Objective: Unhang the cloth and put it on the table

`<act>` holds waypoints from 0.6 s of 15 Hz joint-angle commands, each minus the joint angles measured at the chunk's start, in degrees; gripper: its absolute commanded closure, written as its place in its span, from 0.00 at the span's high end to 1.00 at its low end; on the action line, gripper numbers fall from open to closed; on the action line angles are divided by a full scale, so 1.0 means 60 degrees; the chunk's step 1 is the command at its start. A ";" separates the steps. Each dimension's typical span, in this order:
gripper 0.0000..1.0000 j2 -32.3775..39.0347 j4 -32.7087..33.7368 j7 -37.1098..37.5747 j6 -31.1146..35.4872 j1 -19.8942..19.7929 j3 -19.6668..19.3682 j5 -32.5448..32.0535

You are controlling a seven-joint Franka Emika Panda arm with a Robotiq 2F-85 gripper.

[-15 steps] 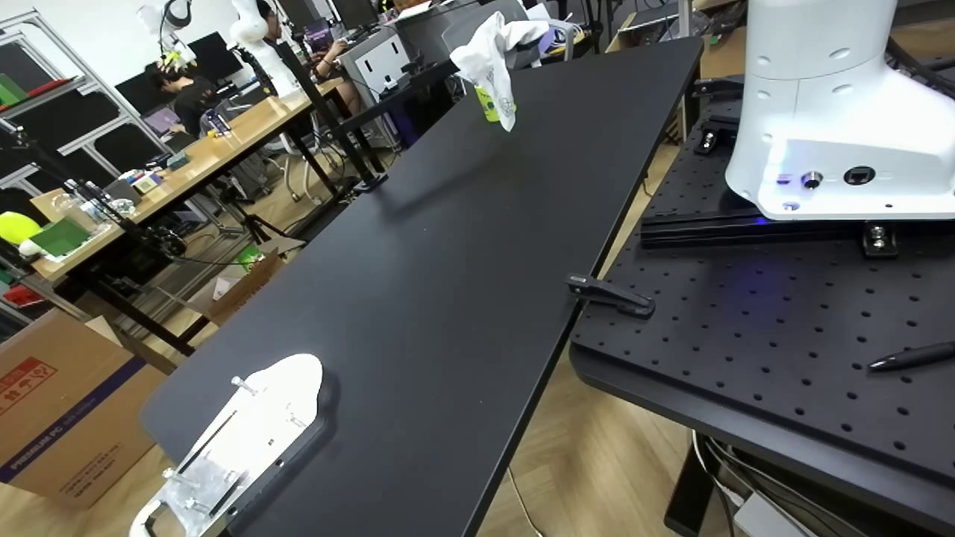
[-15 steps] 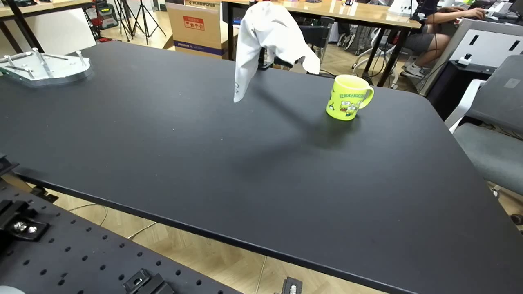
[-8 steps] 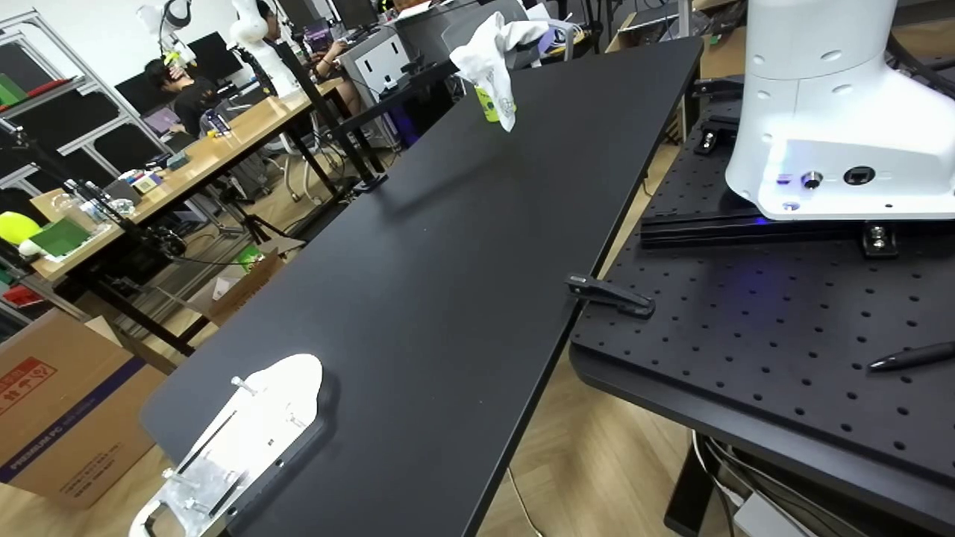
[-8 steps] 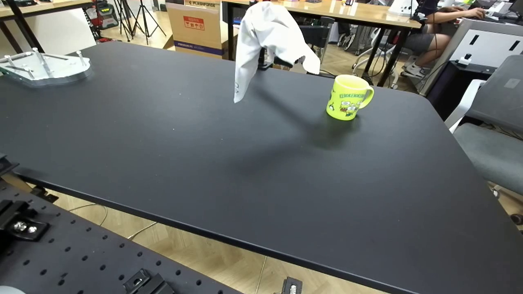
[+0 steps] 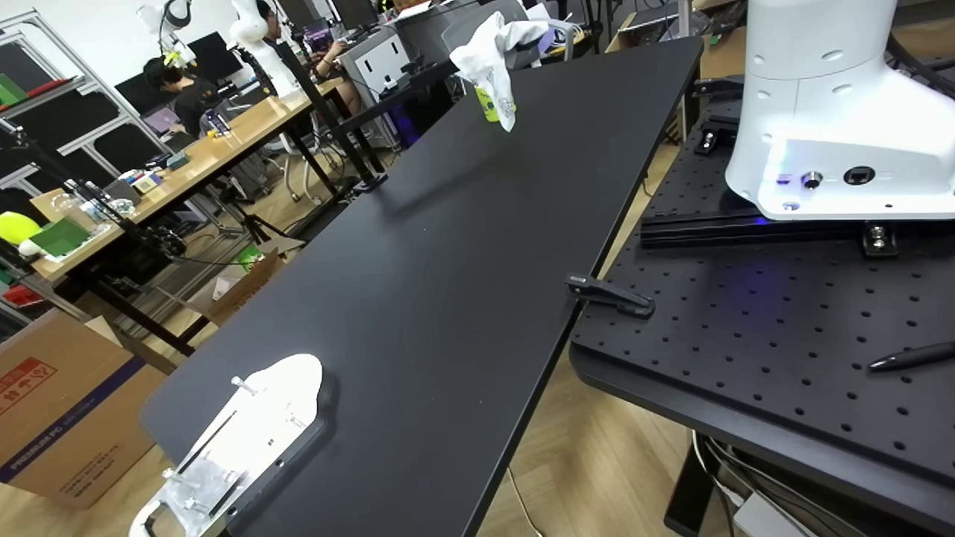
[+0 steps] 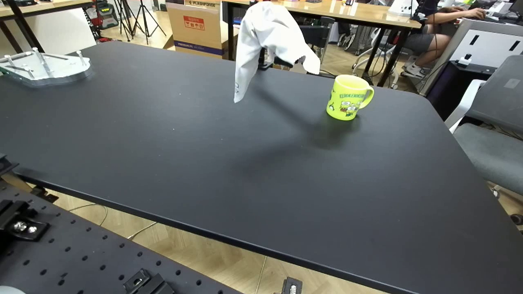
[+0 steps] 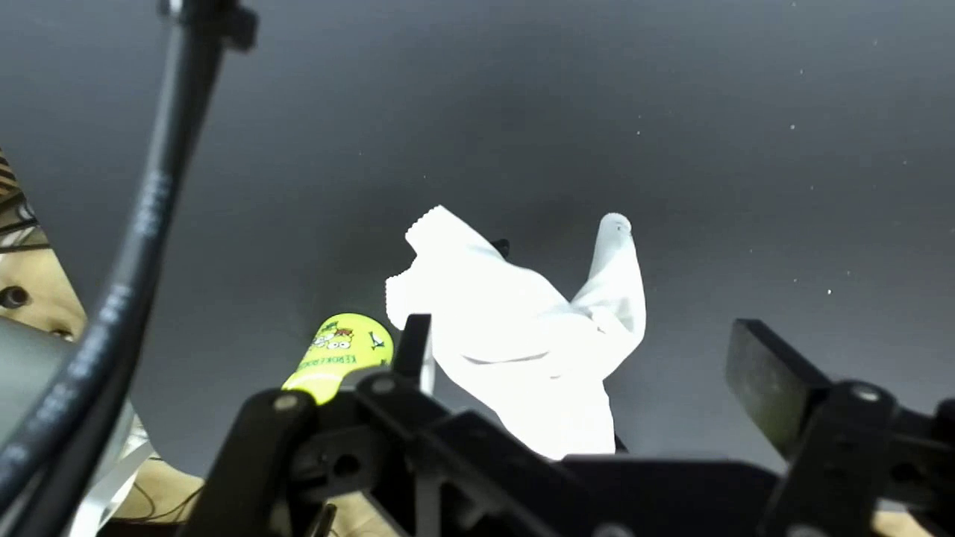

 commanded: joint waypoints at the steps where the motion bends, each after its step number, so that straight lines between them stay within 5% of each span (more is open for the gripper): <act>1: 1.00 0.1373 0.1042 -0.1428 -0.0203 0.0481 -0.0638 -0.0166; 9: 1.00 0.3303 0.2245 -0.2606 0.0603 0.1130 -0.0655 0.0364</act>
